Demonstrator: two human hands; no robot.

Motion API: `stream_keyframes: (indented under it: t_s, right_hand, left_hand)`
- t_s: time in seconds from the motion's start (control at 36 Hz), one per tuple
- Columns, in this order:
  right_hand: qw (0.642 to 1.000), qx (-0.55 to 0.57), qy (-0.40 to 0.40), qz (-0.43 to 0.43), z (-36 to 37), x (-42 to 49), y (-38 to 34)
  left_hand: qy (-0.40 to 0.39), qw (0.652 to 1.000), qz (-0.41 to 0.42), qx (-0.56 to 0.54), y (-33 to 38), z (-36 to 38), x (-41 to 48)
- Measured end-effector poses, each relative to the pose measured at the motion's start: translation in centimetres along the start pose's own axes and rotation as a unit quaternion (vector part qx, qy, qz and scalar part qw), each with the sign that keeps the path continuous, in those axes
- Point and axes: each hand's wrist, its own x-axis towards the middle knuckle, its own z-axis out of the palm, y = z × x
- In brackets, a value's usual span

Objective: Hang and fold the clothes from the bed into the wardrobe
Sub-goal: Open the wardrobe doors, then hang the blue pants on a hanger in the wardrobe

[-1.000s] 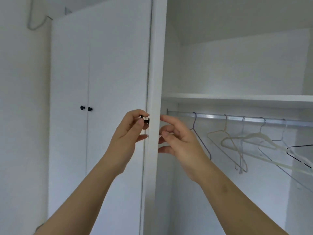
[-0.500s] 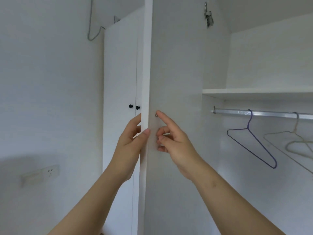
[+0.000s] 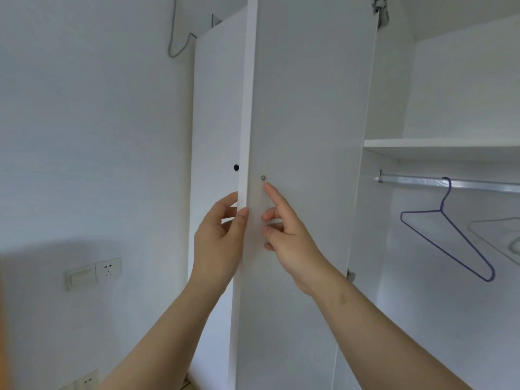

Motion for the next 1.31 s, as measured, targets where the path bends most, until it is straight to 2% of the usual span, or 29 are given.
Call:
stream_keyframes:
  t_s: [0.11, 0.19, 0.31, 0.47, 0.58, 0.78, 0.89, 1.06, 1.31]
  right_hand:
    - [1.000, 0.004, 0.029, 0.009, -0.5, -1.2, 0.8]
    - [0.999, 0.003, 0.042, 0.019, -1.3, -2.1, 1.3]
    - [0.997, 0.005, 0.072, 0.032, -2.8, -3.7, 1.7]
    - [0.989, 0.019, 0.132, 0.060, -6.4, -7.9, 2.1]
    - [0.977, 0.026, 0.189, 0.094, -9.3, -11.9, 2.5]
    - [0.934, 0.030, 0.305, 0.184, -14.5, -20.7, 3.7]
    - [0.894, 0.020, 0.379, 0.239, -17.1, -26.7, 4.2]
    - [0.811, 0.011, 0.500, 0.303, -19.1, -35.4, 4.3]
    - [0.662, -0.001, 0.671, 0.333, -17.7, -45.6, 2.9]
  left_hand:
    - [0.045, 0.990, 0.056, 0.119, 0.0, 0.7, -1.6]
    - [0.081, 0.965, 0.141, 0.206, 0.0, 1.6, -3.2]
    - [0.056, 0.964, 0.171, 0.194, 0.7, 3.1, -5.2]
    - [-0.057, 0.984, 0.117, 0.123, 1.0, 6.4, -8.4]
    - [-0.137, 0.987, 0.022, 0.078, 0.7, 9.4, -11.3]
    - [-0.276, 0.953, -0.126, 0.013, -0.1, 15.3, -17.5]
    - [-0.375, 0.908, -0.185, -0.012, -0.1, 19.2, -22.2]
    - [-0.508, 0.823, -0.252, -0.039, 0.6, 23.7, -29.1]
    - [-0.693, 0.680, -0.233, -0.054, 2.2, 26.2, -37.3]
